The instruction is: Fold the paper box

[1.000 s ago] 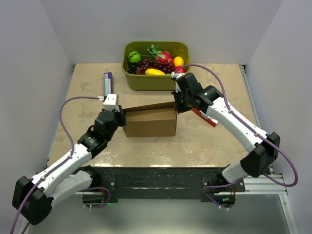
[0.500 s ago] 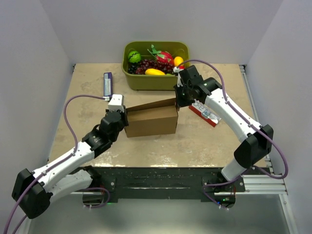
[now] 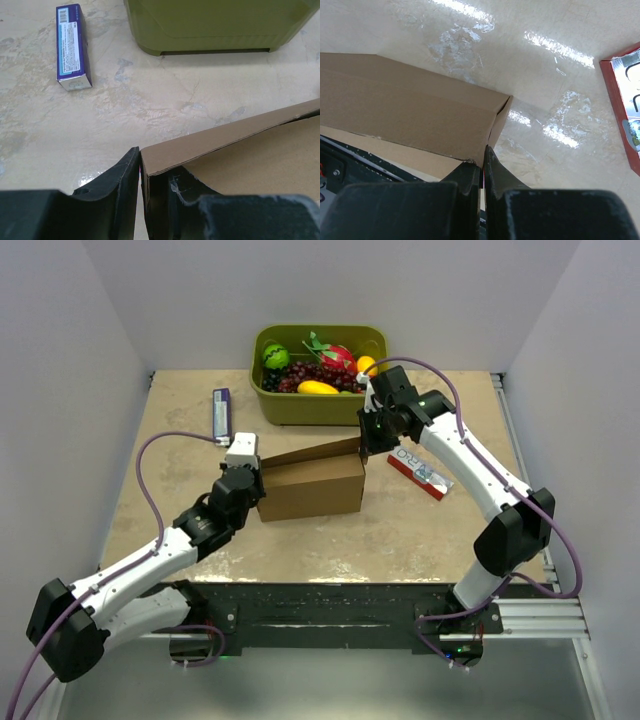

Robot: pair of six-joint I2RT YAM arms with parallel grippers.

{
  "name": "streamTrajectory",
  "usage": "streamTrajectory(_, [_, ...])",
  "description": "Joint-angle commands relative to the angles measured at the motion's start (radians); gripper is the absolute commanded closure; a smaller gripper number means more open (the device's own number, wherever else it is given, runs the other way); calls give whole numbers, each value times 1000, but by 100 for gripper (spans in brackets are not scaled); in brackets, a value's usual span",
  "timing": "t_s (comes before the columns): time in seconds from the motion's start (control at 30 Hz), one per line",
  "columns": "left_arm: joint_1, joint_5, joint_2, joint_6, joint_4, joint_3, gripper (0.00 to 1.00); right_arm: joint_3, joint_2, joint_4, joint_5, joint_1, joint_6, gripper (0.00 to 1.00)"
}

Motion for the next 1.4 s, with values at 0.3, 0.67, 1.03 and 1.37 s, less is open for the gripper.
streamTrajectory(0.3, [-39,92,45,26,-136,-22,92,107,12,38,-225,21,23,100])
streamTrajectory(0.67, [-47,86,53,29,-136,-22,92,144,21,27,-243,21,41,100])
streamTrajectory(1.03, [-51,83,48,29,-135,-23,92,146,20,10,-217,10,31,100])
streamTrajectory(1.37, [-51,96,43,25,-121,-25,92,-104,-109,131,-79,53,28,100])
